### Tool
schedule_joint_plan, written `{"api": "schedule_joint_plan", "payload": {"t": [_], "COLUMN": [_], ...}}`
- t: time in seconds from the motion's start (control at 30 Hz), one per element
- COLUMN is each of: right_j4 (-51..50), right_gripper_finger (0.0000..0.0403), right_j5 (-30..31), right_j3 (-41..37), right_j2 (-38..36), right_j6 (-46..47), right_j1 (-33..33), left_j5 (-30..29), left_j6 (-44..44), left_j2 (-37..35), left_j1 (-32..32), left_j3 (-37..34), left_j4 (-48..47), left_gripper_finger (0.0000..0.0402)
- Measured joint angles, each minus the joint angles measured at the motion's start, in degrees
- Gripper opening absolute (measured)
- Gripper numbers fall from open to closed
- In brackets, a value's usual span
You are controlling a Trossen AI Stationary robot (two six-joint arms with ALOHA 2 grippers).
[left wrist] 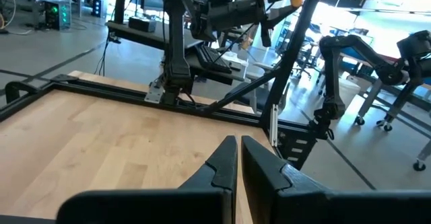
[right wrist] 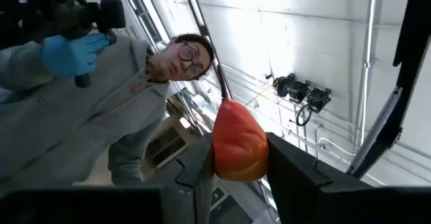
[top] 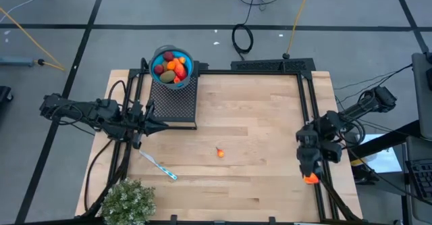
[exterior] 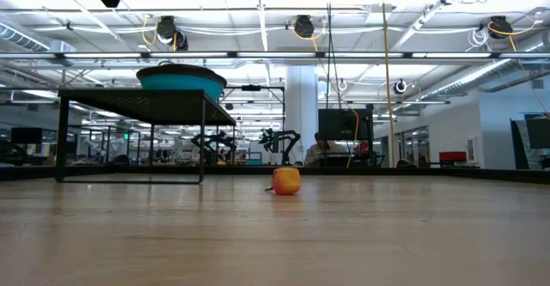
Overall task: Pick & Place Fruit
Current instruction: Put the pear into the blue strainer bowl on the shelf
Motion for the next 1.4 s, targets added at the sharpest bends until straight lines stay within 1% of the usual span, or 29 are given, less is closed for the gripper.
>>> {"api": "schedule_joint_plan", "payload": {"t": [0.23,0.3,0.33,0.4,0.53,0.6,0.67,0.73,0.93,1.07,1.17,1.27,1.4], "right_j4": [0.02,-0.07,-0.39,-1.62,-6.83,-10.1,-13.3,-16.43,-27.84,-35.83,-40.94,-45.56,-49.87], "right_gripper_finger": [0.0111,0.0111,0.0111,0.0111,0.0112,0.0112,0.0112,0.0112,0.0112,0.0112,0.0112,0.0112,0.0112], "right_j5": [0.59,5.07,9.36,20.27,44.81,54.4,62.31,68.91,84.85,91.89,95.18,95.3,92.61], "right_j3": [0.02,0.0,0.02,0.02,0.02,0.0,0.02,0.02,0.01,0.02,0.02,0.02,0.02], "right_j2": [0.0,0.0,0.0,0.0,0.0,0.01,0.02,0.02,0.02,0.02,0.02,0.02,0.6], "right_j6": [1.07,2.28,4.07,8.8,19.31,24.52,29.48,33.85,45.37,52.11,56.93,61.55,65.82], "right_j1": [-0.04,0.0,0.0,-0.02,-0.03,-0.05,-0.04,-0.05,-0.08,-0.09,-0.31,-1.26,-2.97], "left_j5": [-0.03,-0.04,-0.04,-0.07,-0.07,-0.09,-0.09,-0.09,-0.09,-0.2,-0.22,-0.2,-0.2], "left_j6": [0.11,0.1,-0.01,-0.03,-0.05,0.06,0.05,0.04,-0.1,-1.06,-1.57,-0.77,1.17], "left_j2": [0.0,0.0,0.02,0.46,2.04,3.35,4.91,6.73,12.83,17.13,20.34,23.54,27.87], "left_j1": [0.0,0.0,0.0,0.0,0.0,0.0,0.0,0.0,0.0,0.02,0.02,0.02,0.02], "left_j3": [0.0,0.0,0.0,0.02,0.02,0.02,0.02,0.02,0.02,0.02,0.03,0.12,1.47], "left_j4": [0.02,0.07,0.24,0.95,3.81,5.59,7.34,9.26,18.26,26.69,33.36,39.13,43.07], "left_gripper_finger": [0.0019,0.0019,0.0019,0.0019,0.0019,0.0019,0.0019,0.0019,0.0019,0.0019,0.0019,0.0019,0.0028]}}
